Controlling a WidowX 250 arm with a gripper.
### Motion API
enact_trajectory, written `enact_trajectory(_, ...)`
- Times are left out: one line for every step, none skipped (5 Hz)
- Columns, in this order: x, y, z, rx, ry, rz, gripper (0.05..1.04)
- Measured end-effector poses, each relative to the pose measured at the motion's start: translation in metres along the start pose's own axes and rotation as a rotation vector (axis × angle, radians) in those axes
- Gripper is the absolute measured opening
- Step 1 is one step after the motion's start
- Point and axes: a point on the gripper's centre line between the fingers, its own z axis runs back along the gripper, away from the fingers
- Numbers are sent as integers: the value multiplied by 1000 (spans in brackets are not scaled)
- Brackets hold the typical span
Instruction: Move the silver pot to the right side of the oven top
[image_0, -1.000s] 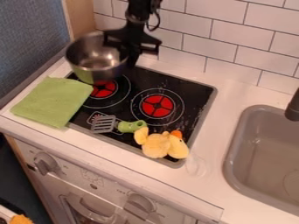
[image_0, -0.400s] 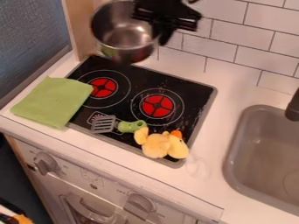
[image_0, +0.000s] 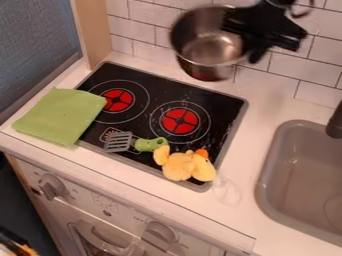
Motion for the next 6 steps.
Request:
enact_trajectory(-3,-42,-5,-54,5,-92,80)
enact_trajectory(-20,-71,-22,-91,46,-156,80)
enact_trajectory(-26,-83,-36,-101,72,-175,80)
enact_trajectory(-31,-95,-43,-111,106,-191,80)
enact_trajectory(-29,-94,-43,-96,109,-167,114)
enact_trajectory(-29,-90,-46,-50,82,-107,296)
